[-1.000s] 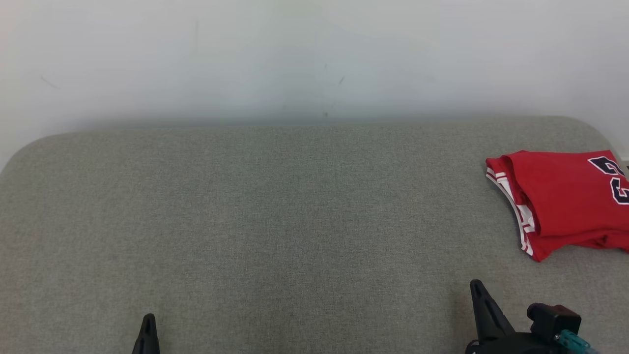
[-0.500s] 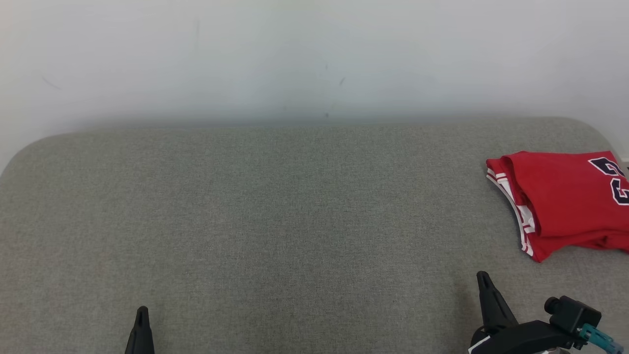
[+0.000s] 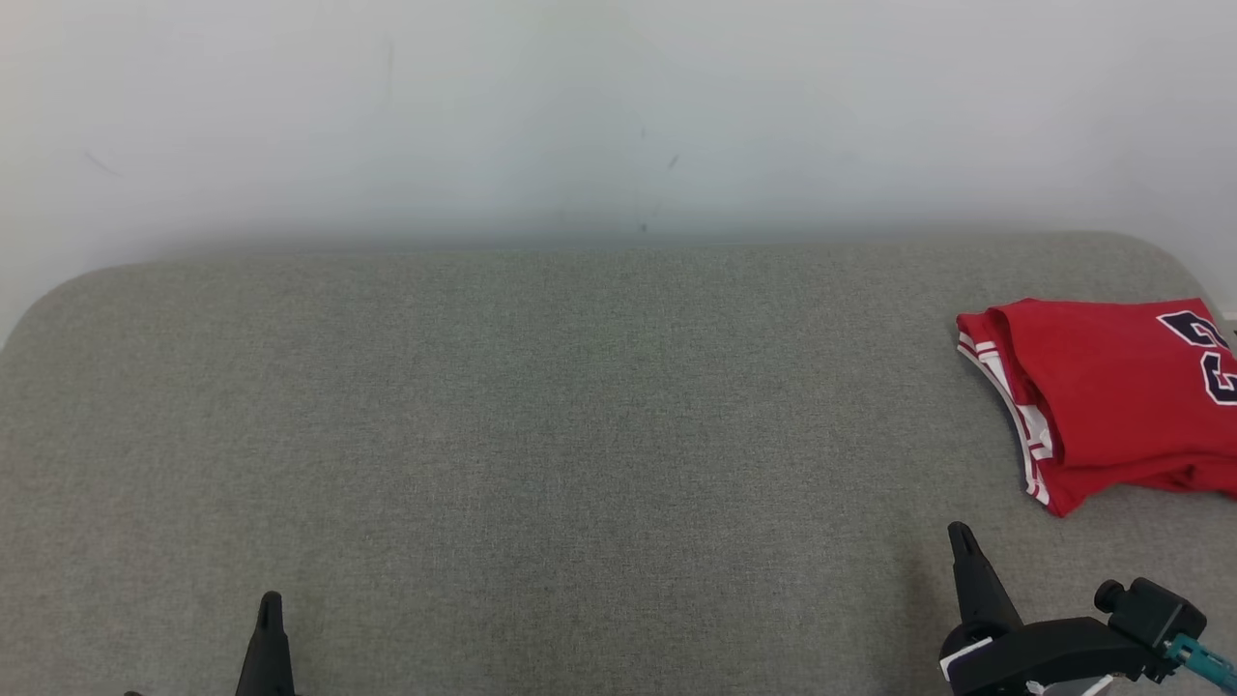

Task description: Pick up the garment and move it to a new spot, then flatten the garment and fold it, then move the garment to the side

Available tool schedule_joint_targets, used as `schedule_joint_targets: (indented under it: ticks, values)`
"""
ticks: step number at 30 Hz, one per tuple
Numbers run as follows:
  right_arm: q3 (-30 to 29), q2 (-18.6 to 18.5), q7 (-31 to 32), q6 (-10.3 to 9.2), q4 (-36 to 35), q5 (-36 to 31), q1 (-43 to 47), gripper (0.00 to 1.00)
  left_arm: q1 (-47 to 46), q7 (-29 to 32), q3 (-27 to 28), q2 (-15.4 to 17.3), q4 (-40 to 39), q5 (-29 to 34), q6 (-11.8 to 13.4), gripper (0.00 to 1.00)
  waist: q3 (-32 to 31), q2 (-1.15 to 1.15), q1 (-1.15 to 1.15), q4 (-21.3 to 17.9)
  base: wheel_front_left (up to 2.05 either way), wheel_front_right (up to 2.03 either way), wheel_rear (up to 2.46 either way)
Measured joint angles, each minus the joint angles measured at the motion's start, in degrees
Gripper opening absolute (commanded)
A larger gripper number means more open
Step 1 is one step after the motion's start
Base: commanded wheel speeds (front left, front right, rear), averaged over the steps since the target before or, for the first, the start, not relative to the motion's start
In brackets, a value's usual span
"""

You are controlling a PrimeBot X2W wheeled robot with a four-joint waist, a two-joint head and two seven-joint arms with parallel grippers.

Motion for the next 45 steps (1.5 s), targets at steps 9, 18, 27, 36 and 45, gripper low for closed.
schedule_joint_targets:
  ticks: [9,18,27,36,45]
  values:
    - [-0.46,0.00,1.00,0.00,0.12,6.69,-1.05,0.00,-0.88,1.57,0.44,0.08,0.30,-5.90,0.00,0.00,-0.08,0.00,0.00,0.04,0.00,0.00,0.00]
    - [-0.96,-0.01,1.96,0.00,0.22,12.68,-1.48,0.00,-1.88,3.15,0.91,0.19,0.47,-10.72,0.00,0.00,-0.16,0.00,0.00,0.09,0.00,0.00,0.00]
    - [-1.37,-0.01,2.83,0.00,0.37,18.50,-2.25,0.00,-2.81,4.50,1.54,0.24,0.64,-15.77,0.00,0.00,-0.24,0.00,0.00,0.14,0.00,0.00,0.00]
    - [-1.74,-0.01,3.48,0.00,0.45,23.04,-2.72,0.00,-3.24,5.72,1.89,0.27,0.74,-19.58,0.00,0.00,-0.31,0.00,0.00,0.18,0.00,0.00,0.00]
    - [-2.08,-0.01,4.24,0.00,0.53,27.96,-3.42,0.00,-4.15,7.03,2.27,0.27,0.85,-23.41,0.01,0.00,-0.39,0.00,0.00,0.22,0.00,0.00,0.00]
